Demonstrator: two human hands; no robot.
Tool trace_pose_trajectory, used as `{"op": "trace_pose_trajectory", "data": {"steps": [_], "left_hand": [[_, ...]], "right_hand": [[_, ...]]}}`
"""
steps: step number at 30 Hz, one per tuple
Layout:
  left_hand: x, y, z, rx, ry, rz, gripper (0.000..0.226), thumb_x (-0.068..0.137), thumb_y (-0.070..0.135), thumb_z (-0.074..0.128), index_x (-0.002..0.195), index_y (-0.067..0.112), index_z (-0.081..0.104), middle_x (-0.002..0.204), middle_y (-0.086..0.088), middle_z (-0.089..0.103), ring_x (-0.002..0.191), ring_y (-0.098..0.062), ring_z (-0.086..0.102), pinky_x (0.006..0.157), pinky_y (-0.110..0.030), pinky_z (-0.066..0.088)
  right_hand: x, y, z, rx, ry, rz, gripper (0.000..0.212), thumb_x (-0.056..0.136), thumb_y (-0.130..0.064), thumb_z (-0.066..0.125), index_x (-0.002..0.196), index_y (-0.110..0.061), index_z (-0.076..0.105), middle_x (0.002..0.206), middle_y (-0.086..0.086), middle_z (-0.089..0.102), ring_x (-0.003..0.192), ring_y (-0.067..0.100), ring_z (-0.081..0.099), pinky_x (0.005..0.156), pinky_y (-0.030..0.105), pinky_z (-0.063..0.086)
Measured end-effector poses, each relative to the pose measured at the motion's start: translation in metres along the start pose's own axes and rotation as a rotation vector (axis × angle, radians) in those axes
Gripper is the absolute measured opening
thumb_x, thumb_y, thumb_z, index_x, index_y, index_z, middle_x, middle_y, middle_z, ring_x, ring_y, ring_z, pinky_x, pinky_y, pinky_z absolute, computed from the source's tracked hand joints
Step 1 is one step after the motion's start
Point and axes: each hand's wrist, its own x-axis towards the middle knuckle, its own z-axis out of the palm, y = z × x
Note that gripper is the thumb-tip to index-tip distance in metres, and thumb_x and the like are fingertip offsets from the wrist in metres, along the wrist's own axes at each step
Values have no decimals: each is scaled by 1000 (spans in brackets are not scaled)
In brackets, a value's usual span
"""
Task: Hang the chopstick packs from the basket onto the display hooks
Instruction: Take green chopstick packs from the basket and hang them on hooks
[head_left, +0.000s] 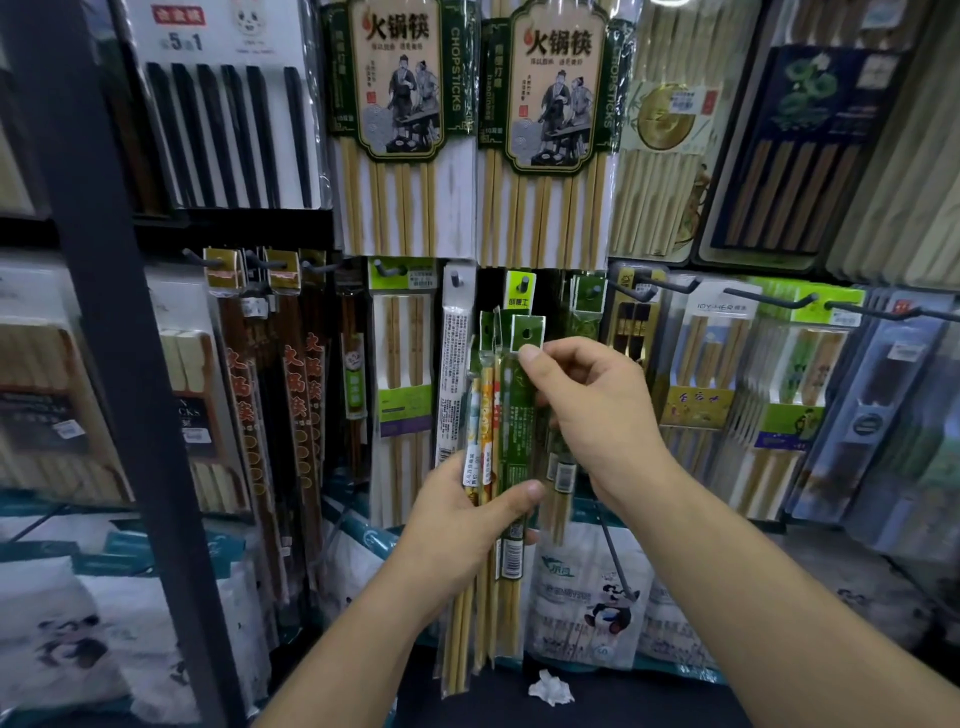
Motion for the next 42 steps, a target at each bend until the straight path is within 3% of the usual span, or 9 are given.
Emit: {"op": "trace_pose_trajectory", "data": {"steps": [7,12,16,18,23,28,32,36,42], "left_hand": [[0,-1,1,7,29,-10,36,72,62,84,100,42,73,102,5,79,99,-20,75,85,-47,62],[-1,3,-2,4,97,-9,24,88,48,69,94,27,79,99,5,80,97,-8,74,77,-13,54],[1,0,-2,-133,117,-63,28,90,33,71,94,6,75,82,-8,75,83,-22,75,72,-36,64],[1,0,-2,-177,114,-79,27,86,34,74,93,8,76,82,-9,73,82,-24,75,74,-45,64],[1,-1,-2,-162,132,-95,45,79,41,78,101,2,72,88,-18,64,79,-25,75,72,-43,65],[0,1,-1,-141,121,-103,13,85,35,75,81,23,77,78,-12,72,77,-28,75,68,-37,65],[1,0,-2,-140,137,-97,13,94,26,72,82,23,77,78,-13,73,78,-28,75,69,-38,65],[1,0,-2,-145,137,-85,8,93,25,74,91,18,77,83,-14,75,82,-28,76,70,-41,65],[1,0,-3,-160,140,-73,11,93,22,74,100,14,75,90,-9,77,86,-28,77,70,-41,65]], "right_hand": [[1,1,-1,30,35,51,19,99,-23,65,82,-18,74,64,-8,62,61,2,55,56,17,46],[7,-3,-8,65,142,71,21,101,-26,61,86,-22,74,67,-7,59,63,5,54,59,22,46],[18,-11,-17,66,232,50,28,101,-27,60,76,-23,71,69,4,50,62,13,45,54,24,41],[22,-12,-20,54,250,44,30,101,-28,61,72,-23,68,69,6,45,62,15,42,53,23,39],[28,-11,-23,43,248,44,30,102,-25,60,77,-9,65,72,7,42,65,18,37,53,22,39],[35,-7,-24,26,267,46,30,100,-26,61,83,-2,65,67,5,41,61,14,39,54,15,44],[41,2,-23,3,289,65,31,99,-25,62,80,-2,66,60,1,41,57,12,39,71,15,49],[48,9,-23,-75,309,30,29,98,-29,66,74,-14,73,57,5,60,50,1,48,52,1,41],[49,17,-22,-107,346,66,27,95,-35,69,80,-13,72,70,2,63,62,-1,58,68,16,44]]}}
